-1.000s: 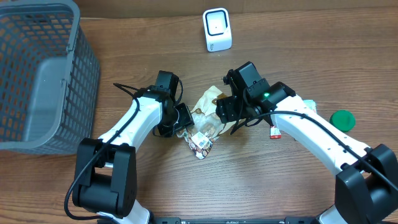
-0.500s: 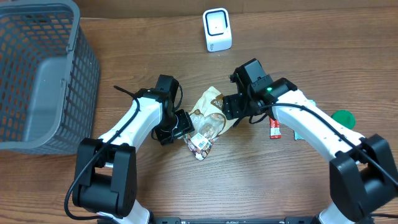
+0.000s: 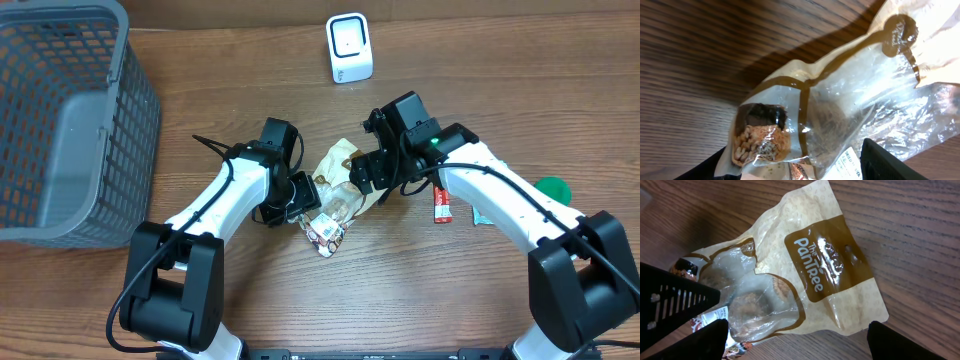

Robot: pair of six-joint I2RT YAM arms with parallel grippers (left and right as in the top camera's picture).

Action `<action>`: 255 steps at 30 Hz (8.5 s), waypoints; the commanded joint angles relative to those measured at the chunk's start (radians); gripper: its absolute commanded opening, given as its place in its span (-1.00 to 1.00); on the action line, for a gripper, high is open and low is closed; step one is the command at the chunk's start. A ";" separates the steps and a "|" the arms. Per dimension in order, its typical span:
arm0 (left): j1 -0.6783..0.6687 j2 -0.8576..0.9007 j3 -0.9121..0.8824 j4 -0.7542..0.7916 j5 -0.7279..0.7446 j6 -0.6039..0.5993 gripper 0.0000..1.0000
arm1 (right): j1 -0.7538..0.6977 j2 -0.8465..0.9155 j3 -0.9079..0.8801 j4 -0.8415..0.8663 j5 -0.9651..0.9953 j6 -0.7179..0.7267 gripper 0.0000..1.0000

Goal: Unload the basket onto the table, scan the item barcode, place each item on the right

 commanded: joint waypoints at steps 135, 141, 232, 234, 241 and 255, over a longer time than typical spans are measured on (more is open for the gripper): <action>0.012 0.084 0.013 0.162 -0.053 0.426 -0.10 | 0.101 0.232 -0.030 0.210 -0.294 0.077 0.18; 0.012 0.084 0.013 0.162 -0.054 0.426 -0.07 | 0.101 0.232 -0.030 0.221 -0.338 0.091 -0.06; 0.455 0.069 0.500 -0.145 -0.167 0.538 1.00 | -0.016 -0.075 -0.013 1.314 0.273 -0.839 -0.93; 0.455 0.069 0.500 -0.145 -0.167 0.538 1.00 | -0.028 -0.024 0.002 1.345 0.275 -0.862 -0.93; 0.455 0.069 0.500 -0.145 -0.167 0.538 1.00 | -0.058 0.176 0.152 1.346 0.326 -0.864 -0.93; 0.454 0.069 0.500 -0.145 -0.167 0.538 1.00 | -0.060 0.447 0.499 1.236 0.379 -1.015 -0.93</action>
